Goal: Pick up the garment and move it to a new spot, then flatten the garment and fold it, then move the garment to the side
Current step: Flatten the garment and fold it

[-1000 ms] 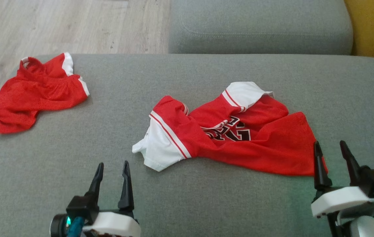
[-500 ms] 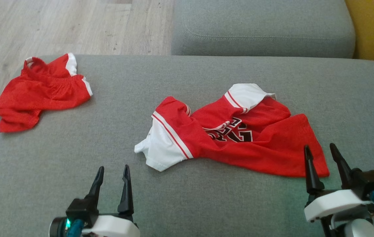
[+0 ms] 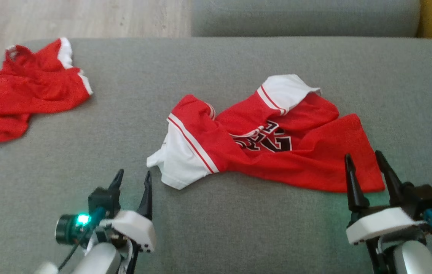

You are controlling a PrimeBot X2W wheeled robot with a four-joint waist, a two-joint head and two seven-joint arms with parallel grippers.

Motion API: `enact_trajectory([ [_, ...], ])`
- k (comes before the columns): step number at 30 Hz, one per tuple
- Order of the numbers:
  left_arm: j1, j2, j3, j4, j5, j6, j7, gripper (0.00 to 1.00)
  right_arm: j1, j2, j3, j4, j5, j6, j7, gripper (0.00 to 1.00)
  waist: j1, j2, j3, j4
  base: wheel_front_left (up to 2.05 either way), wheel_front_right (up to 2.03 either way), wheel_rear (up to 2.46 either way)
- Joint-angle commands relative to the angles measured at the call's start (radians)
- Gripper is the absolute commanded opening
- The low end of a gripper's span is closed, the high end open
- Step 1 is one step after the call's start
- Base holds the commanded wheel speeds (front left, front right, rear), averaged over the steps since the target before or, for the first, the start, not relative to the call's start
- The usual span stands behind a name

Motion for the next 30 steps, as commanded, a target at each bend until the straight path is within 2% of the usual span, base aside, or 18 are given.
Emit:
enact_trajectory([
  [1, -0.054, 0.019, 0.026, -0.005, 0.01, -0.002, 0.004, 1.0, -0.048, -0.006, 0.024, -0.039, -0.008, -0.001, 0.0, 1.0, -0.0001, 0.0, 0.028, -0.018, 0.0, 0.0, 0.0],
  [6, -0.153, 0.005, -0.003, 0.121, 0.036, -0.024, 0.021, 1.0, -0.067, -0.006, 0.018, -0.044, -0.018, -0.001, 0.001, 1.0, -0.0001, 0.0, 0.08, -0.046, 0.0, 0.0, 0.0],
  [13, -0.213, -0.013, -0.004, 0.19, 0.039, -0.043, -0.036, 1.0, -0.078, -0.006, 0.01, -0.04, -0.02, -0.001, -0.005, 1.0, -0.0001, 0.0, 0.102, -0.06, 0.0, 0.0, 0.0],
  [19, -0.247, -0.019, -0.017, 0.247, 0.035, -0.071, -0.035, 1.0, -0.088, -0.006, 0.016, -0.027, -0.017, -0.001, -0.005, 1.0, -0.0001, 0.0, 0.113, -0.071, 0.0, 0.0, 0.0],
  [20, -0.252, -0.02, -0.019, 0.258, 0.034, -0.075, -0.031, 0.8, -0.089, -0.006, 0.013, -0.021, -0.015, -0.001, -0.006, 1.0, -0.0001, 0.0, 0.115, -0.073, 0.0, 0.0, 0.0],
  [21, -0.255, -0.021, -0.021, 0.267, 0.032, -0.079, -0.031, 0.42, -0.09, -0.006, 0.008, -0.016, -0.015, -0.001, -0.005, 1.0, -0.0001, 0.0, 0.116, -0.075, 0.0, 0.0, 0.0],
  [22, -0.255, -0.021, -0.021, 0.267, 0.032, -0.079, -0.031, 0.42, -0.09, -0.006, 0.008, -0.016, -0.015, -0.001, -0.005, 1.0, -0.0001, 0.0, 0.116, -0.075, 0.0, 0.0, 0.0],
  [23, -0.257, -0.023, -0.021, 0.274, 0.028, -0.084, -0.034, 0.34, -0.09, -0.006, -0.002, -0.009, -0.013, -0.001, -0.005, 1.0, -0.0001, 0.0, 0.118, -0.077, 0.0, 0.0, 0.0],
  [24, -0.259, -0.026, -0.021, 0.28, 0.025, -0.09, -0.038, 0.14, -0.09, -0.006, -0.017, 0.001, -0.011, -0.001, -0.003, 1.0, -0.0001, 0.0, 0.118, -0.078, 0.0, 0.0, 0.0],
  [25, -0.258, -0.029, -0.021, 0.283, 0.02, -0.096, -0.043, 0.0, -0.091, -0.006, -0.034, 0.013, -0.015, -0.001, 0.0, 1.0, -0.0001, 0.0, 0.119, -0.078, 0.0, 0.0, 0.0],
  [30, -0.245, -0.04, -0.011, 0.275, -0.002, -0.107, -0.087, 0.0, -0.111, -0.006, -0.119, 0.091, -0.06, -0.001, 0.022, 1.0, -0.0001, 0.0, 0.121, -0.067, 0.0, 0.0, 0.0],
])
